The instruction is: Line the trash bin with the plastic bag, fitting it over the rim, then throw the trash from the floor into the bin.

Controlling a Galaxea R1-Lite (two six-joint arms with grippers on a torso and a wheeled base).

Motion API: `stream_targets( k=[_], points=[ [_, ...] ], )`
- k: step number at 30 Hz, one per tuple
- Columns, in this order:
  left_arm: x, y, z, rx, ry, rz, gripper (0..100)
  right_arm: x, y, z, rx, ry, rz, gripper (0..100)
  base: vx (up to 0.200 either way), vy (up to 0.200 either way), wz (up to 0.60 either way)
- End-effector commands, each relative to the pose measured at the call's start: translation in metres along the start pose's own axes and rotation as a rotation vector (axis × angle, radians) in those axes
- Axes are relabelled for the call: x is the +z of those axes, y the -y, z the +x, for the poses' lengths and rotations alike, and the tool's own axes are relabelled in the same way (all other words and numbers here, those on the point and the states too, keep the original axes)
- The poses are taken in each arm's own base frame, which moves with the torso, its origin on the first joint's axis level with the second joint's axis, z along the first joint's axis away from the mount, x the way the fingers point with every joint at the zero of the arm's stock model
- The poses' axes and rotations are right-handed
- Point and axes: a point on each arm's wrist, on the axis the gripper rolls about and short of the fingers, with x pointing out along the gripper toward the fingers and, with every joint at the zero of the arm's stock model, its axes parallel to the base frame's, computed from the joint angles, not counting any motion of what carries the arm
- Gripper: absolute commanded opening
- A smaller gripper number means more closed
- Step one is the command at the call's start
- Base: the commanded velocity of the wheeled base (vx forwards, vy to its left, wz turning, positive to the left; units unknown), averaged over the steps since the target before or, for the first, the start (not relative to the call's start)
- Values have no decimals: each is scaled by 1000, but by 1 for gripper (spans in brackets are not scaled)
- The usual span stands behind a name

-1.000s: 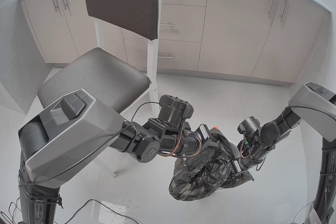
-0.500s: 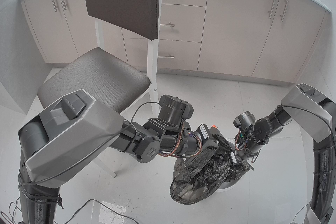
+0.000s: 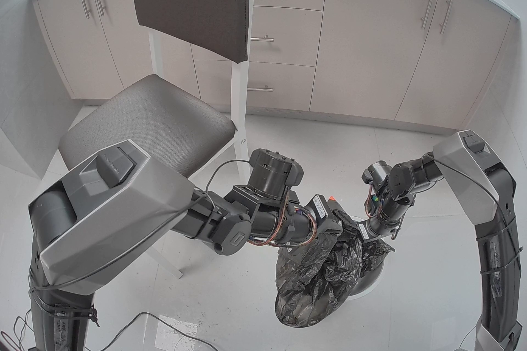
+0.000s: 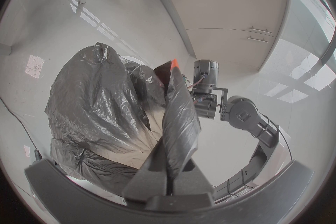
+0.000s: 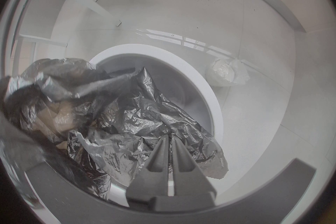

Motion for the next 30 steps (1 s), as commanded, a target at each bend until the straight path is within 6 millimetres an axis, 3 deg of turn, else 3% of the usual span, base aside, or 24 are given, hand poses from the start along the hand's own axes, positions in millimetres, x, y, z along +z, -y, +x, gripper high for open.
stream_targets(
  k=[1, 13, 15, 16, 19, 20, 21, 23, 26, 30],
  points=[
    [0, -1, 0, 3, -1, -2, 0, 8, 0, 14, 26, -44, -17, 0, 0, 0, 0],
    [-2, -4, -2, 7, 0, -5, 0, 17, 3, 15, 117, -96, -3, 0, 0, 0, 0],
    [-2, -4, -4, 14, -2, -11, 0, 14, 1, -11, 119, -87, 8, 0, 0, 0, 0],
    [-3, -4, -4, 14, -2, -11, 0, 13, 1, -12, 119, -89, 10, 0, 0, 0, 0],
    [-6, 0, -9, 7, -2, -4, 0, -15, -6, -73, 120, -68, 42, 0, 0, 0, 0],
    [-6, 0, -9, 6, -1, -5, 0, -19, -8, -81, 123, -60, 38, 0, 0, 0, 0],
    [-6, 1, -10, 4, 0, -2, 0, -33, -11, -106, 128, -24, 30, 0, 0, 0, 0],
    [-6, 1, -10, 4, 0, -3, 0, -52, -14, -133, 132, 24, 18, 0, 0, 0, 0],
    [-7, 0, -9, 6, -4, -3, 0, -78, -21, -156, 140, 42, -9, 0, 0, 0, 0],
    [-8, -1, -8, 9, -8, -4, 0, -102, -31, -161, 148, 26, -22, 0, 0, 0, 0]
  ],
)
